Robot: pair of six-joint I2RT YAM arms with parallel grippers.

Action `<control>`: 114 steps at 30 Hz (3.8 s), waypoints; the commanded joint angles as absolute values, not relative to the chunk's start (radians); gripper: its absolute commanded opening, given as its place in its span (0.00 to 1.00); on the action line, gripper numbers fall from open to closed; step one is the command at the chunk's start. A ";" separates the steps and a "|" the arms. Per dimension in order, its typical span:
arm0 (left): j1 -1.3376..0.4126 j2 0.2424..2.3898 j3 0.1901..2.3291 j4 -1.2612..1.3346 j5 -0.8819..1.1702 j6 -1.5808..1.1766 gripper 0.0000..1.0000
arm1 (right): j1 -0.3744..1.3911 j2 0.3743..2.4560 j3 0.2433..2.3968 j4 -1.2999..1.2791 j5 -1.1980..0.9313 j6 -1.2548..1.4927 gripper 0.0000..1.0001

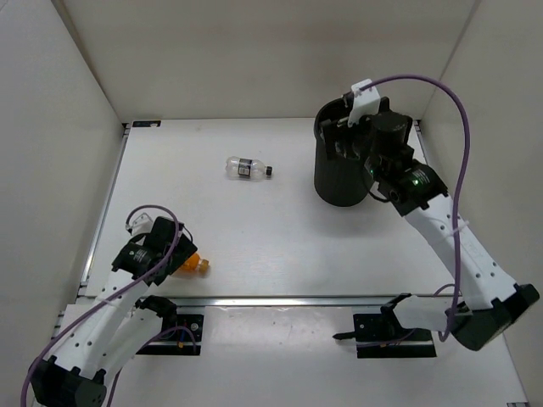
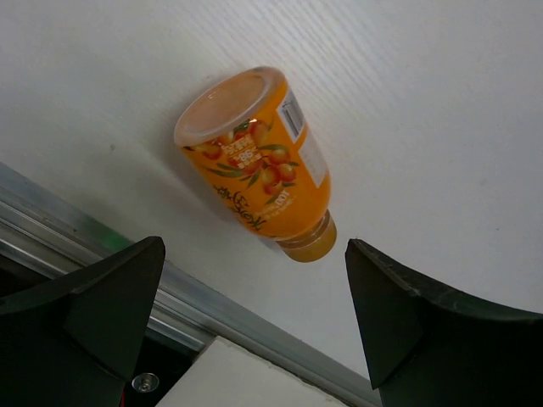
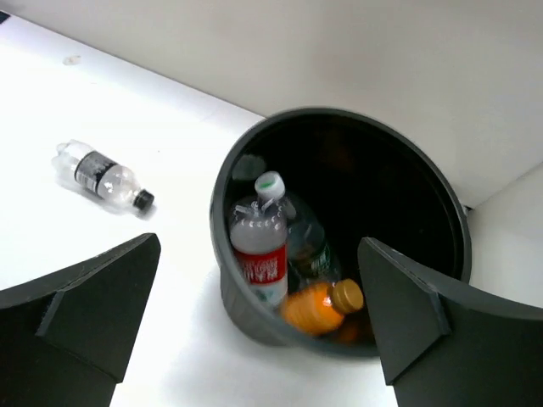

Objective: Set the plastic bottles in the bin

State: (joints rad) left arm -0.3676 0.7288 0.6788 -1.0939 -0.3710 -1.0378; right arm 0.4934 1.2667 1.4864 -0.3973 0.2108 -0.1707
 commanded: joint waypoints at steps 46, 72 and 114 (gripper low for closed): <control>-0.810 2.082 2.336 -0.293 -0.215 -0.539 0.51 | 0.225 0.719 0.709 -0.695 -0.143 0.140 0.99; -0.726 1.652 1.864 -0.480 -0.380 -0.488 0.99 | 0.795 0.875 0.882 -0.622 0.035 0.064 0.99; -0.258 0.672 0.799 -0.986 -0.394 -0.831 0.99 | 0.574 2.666 2.551 -0.546 -0.465 -0.374 0.99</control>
State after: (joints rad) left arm -0.2642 0.6704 0.7891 -1.0080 -0.4129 -0.8417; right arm 0.5598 2.6534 2.5481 -0.6159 -0.5457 -0.4019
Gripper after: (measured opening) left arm 0.989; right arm 0.994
